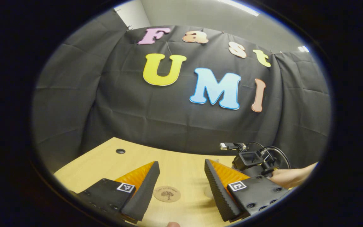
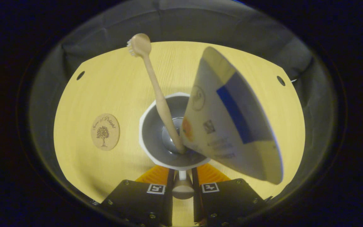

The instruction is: Put the toothbrush and toothpaste on the desktop into the cup, then pick up the cup and place it on the coaster on the desktop.

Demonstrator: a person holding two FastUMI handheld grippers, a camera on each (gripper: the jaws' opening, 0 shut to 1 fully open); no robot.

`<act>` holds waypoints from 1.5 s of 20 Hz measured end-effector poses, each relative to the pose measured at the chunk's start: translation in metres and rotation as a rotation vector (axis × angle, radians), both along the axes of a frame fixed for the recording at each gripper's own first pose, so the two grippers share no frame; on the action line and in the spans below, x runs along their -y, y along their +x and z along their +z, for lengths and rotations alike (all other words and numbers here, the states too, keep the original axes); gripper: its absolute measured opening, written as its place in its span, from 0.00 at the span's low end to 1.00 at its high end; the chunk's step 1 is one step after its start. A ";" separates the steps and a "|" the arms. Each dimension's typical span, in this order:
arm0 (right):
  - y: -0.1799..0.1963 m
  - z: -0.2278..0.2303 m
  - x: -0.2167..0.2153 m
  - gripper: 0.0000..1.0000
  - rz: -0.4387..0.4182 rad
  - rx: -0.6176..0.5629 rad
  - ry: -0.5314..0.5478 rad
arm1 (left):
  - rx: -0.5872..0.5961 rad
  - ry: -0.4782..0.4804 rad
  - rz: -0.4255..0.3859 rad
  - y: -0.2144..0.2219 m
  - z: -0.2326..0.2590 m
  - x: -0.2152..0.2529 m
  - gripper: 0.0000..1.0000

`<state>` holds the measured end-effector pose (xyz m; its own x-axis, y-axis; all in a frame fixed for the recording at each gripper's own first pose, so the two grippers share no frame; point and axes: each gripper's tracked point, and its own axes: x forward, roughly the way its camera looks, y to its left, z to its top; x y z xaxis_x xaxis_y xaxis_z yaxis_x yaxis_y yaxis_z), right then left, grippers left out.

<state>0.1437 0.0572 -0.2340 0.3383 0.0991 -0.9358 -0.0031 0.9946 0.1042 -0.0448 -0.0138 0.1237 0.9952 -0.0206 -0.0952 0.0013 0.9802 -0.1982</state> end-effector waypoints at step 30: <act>0.010 0.035 -0.150 0.24 0.303 0.066 0.040 | -0.059 -0.008 0.188 -0.073 -0.013 -0.097 0.92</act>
<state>0.1533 0.2069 -0.1988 0.3478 0.2413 -0.9060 -0.3065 0.9425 0.1334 -0.1176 0.0834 0.1111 0.9744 0.1641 -0.1538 -0.1934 0.9604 -0.2005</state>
